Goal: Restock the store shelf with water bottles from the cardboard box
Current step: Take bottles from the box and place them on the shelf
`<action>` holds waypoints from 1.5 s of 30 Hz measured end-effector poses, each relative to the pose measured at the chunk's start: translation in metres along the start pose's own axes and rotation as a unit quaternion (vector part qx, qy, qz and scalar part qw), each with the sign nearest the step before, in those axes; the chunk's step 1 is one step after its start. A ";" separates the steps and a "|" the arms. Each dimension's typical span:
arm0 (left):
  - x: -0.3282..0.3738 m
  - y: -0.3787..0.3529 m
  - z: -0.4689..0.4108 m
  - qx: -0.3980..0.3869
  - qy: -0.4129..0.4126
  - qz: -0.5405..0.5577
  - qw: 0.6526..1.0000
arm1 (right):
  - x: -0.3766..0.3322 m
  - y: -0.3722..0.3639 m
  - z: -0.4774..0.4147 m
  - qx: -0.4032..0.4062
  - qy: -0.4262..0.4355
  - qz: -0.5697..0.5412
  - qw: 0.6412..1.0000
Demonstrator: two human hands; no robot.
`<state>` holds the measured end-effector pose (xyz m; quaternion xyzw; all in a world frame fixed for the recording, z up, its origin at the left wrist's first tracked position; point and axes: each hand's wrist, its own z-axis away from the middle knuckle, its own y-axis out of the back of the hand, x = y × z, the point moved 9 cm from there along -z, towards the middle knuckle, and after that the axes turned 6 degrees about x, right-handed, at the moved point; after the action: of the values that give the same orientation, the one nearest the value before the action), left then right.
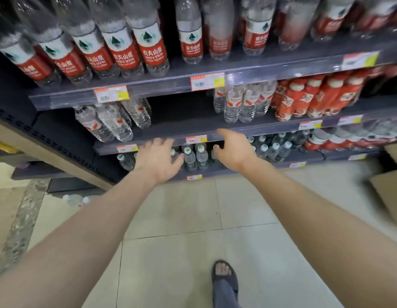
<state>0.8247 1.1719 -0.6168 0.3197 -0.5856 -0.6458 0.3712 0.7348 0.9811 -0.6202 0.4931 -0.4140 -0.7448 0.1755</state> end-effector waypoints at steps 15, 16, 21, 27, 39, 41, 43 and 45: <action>0.369 0.202 0.155 -0.017 -0.222 -0.017 0.975 | 0.174 0.364 0.311 0.124 -0.205 -0.004 0.971; 0.405 0.203 0.164 -0.022 -0.227 -0.015 0.974 | 0.202 0.384 0.330 0.132 -0.222 -0.012 0.966; 0.604 0.188 0.209 -0.048 -0.301 -0.038 0.952 | 0.347 0.473 0.409 0.163 -0.288 -0.051 0.942; 0.795 0.162 0.250 -0.090 -0.337 -0.045 0.936 | 0.498 0.564 0.488 0.164 -0.324 -0.054 0.930; 1.033 0.114 0.194 -0.127 -0.356 -0.053 0.924 | 0.693 0.678 0.467 0.128 -0.350 0.010 0.928; 1.065 0.094 0.163 -0.143 -0.349 -0.055 0.924 | 0.726 0.690 0.437 0.104 -0.343 0.024 0.933; 1.092 0.073 0.126 -0.164 -0.331 -0.053 0.928 | 0.765 0.699 0.403 0.070 -0.346 0.039 0.935; 1.111 0.050 0.088 -0.191 -0.291 -0.048 0.936 | 0.801 0.707 0.367 0.029 -0.341 0.060 0.938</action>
<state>0.1780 0.2667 -0.5334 0.0686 -0.5173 -0.8274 0.2078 -0.0539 0.1864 -0.4706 0.1886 -0.4992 -0.8440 0.0533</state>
